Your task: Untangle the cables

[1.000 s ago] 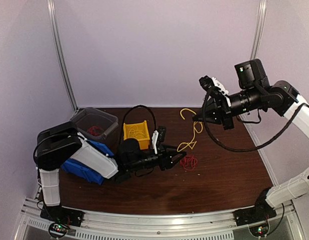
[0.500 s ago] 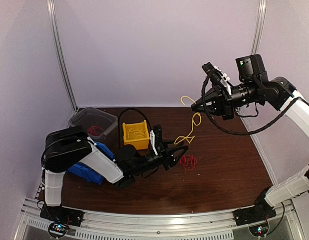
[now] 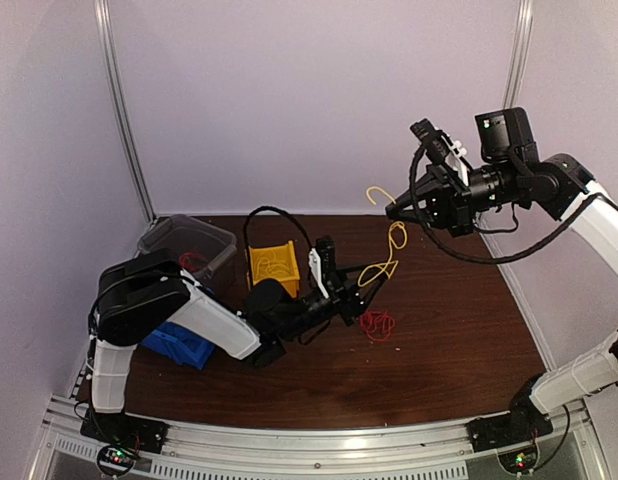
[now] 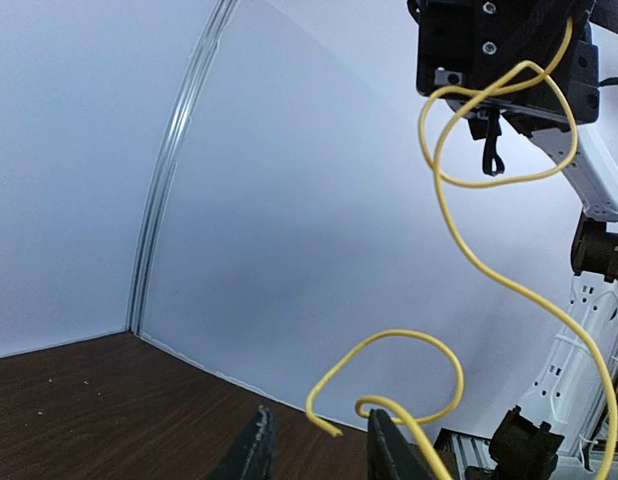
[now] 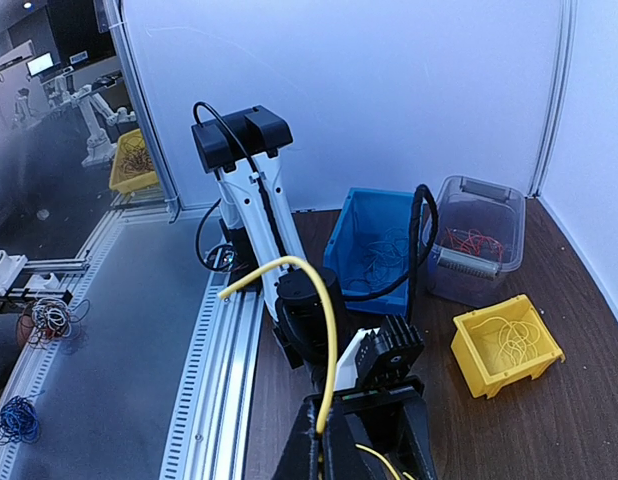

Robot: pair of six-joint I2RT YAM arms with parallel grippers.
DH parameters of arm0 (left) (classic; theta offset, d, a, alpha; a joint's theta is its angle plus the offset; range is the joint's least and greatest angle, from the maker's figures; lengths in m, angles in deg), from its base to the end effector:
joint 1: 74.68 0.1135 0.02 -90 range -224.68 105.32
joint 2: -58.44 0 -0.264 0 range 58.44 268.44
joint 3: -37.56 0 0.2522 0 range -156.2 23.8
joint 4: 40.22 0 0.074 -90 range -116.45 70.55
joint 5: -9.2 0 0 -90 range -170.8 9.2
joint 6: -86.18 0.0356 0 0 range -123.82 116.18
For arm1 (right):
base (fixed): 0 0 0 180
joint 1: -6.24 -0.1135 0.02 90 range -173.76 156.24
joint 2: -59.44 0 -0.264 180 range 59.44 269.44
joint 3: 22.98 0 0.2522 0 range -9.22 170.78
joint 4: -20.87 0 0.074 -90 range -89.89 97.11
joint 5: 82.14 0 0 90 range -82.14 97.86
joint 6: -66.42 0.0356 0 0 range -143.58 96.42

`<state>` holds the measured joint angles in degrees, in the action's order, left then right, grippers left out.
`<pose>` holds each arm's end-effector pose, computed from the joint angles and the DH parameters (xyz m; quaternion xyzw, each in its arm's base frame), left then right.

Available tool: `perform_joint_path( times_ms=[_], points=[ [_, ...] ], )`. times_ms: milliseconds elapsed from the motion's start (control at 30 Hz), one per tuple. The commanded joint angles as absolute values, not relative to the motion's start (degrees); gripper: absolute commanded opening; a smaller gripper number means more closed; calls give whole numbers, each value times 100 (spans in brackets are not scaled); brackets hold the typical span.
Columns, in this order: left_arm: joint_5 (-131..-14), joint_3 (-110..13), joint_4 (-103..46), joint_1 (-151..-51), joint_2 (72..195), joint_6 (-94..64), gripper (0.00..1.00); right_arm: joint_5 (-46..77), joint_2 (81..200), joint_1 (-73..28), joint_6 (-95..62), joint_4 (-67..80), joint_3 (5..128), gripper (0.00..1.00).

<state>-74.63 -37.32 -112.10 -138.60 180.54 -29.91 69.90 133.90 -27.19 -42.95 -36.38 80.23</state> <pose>0.1860 -0.3888 0.1977 0.2176 0.4952 -0.6150 0.5738 0.1914 0.1640 0.4459 -0.5635 0.5425 0.4932 0.3807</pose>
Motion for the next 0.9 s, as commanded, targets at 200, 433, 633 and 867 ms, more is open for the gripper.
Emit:
perform_joint_path(
  times_ms=[200, 433, 633, 867],
  points=[
    [-7564, -2958, -12010, -13864, 17605, -2639, 30, 7209, 13290, -2554, -4144, -3415, 8022, 0],
    [-7607, -2850, -11702, -13866, 17416, -2485, 27, 7245, 13222, -2505, -4099, -3291, 7774, 0],
    [-7694, -3076, -11515, -13864, 17455, -2466, 32, 7271, 13205, -2505, -4132, -3341, 7732, 0],
    [-7594, -3256, -11215, -13866, 17490, -2421, 20, 7292, 13160, -2500, -4130, -3345, 7735, 0]
  ],
)
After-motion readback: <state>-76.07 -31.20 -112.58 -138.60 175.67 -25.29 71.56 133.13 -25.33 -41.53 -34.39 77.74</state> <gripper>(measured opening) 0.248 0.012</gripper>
